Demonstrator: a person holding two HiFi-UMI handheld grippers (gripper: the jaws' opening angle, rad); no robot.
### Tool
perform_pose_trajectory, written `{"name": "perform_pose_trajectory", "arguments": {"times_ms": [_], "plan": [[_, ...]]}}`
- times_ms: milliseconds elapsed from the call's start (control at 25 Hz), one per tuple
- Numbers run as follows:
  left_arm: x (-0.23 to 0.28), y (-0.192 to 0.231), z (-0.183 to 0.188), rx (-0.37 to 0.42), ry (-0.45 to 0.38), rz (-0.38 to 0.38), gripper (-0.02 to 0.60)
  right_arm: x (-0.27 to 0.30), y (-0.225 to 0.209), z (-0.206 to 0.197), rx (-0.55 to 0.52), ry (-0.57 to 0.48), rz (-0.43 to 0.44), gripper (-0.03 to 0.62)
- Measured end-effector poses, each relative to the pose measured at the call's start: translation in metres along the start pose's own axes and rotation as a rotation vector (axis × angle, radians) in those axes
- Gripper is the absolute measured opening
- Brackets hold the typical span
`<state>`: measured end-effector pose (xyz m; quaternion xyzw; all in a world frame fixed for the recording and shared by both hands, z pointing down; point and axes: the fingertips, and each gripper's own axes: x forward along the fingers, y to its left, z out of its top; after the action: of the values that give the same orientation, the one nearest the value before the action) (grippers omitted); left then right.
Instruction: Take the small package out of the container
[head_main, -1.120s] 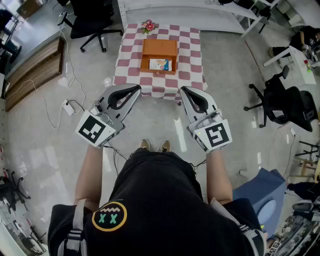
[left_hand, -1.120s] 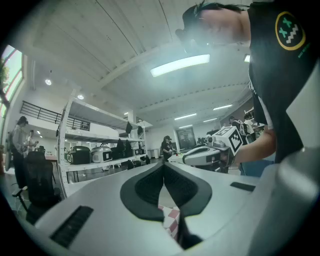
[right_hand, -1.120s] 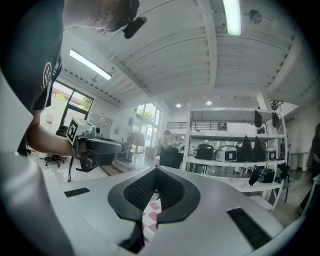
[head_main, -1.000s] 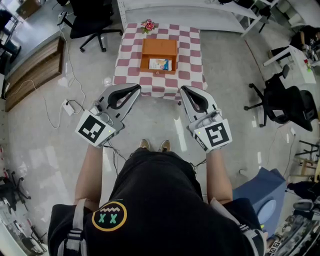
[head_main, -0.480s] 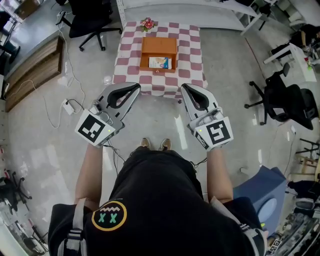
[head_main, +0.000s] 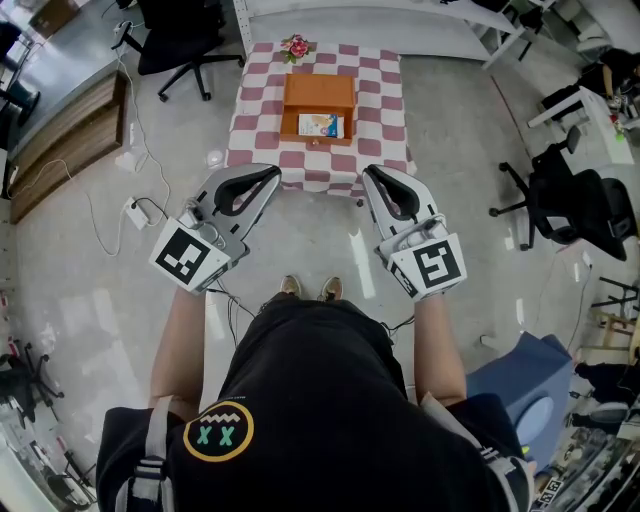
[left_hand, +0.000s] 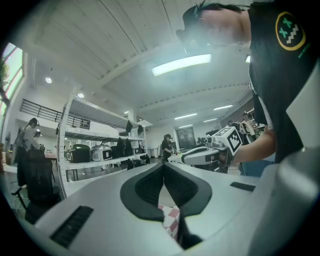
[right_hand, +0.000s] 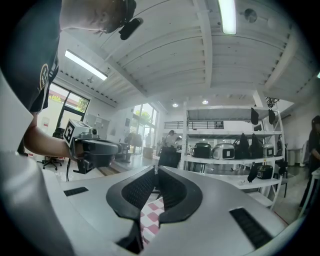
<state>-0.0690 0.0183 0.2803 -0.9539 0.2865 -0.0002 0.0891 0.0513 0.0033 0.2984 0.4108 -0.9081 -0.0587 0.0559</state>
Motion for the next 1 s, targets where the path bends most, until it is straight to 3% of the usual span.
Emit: {"name": "perform_pose_trajectory", "arguments": {"times_ms": [200,480,560,800,1000], "plan": [[0.002,0.000,0.000,-0.004,0.006,0.001,0.018,0.001,0.000,-0.001,0.017,-0.002,0.017,0.152],[0.005,0.003,-0.005,-0.004,0.013,-0.001,0.020,0.005,0.002,-0.004,0.023,-0.007,0.028,0.249],[0.006,0.003,-0.005,-0.005,0.015,0.000,0.018,0.005,0.002,-0.004,0.024,-0.010,0.030,0.313],[0.007,0.004,-0.008,-0.007,0.015,-0.002,0.018,0.009,-0.002,-0.010,0.042,-0.002,0.021,0.589],[0.007,0.004,-0.011,-0.004,0.015,0.000,0.019,0.007,-0.007,-0.015,0.040,0.013,0.003,0.597]]}}
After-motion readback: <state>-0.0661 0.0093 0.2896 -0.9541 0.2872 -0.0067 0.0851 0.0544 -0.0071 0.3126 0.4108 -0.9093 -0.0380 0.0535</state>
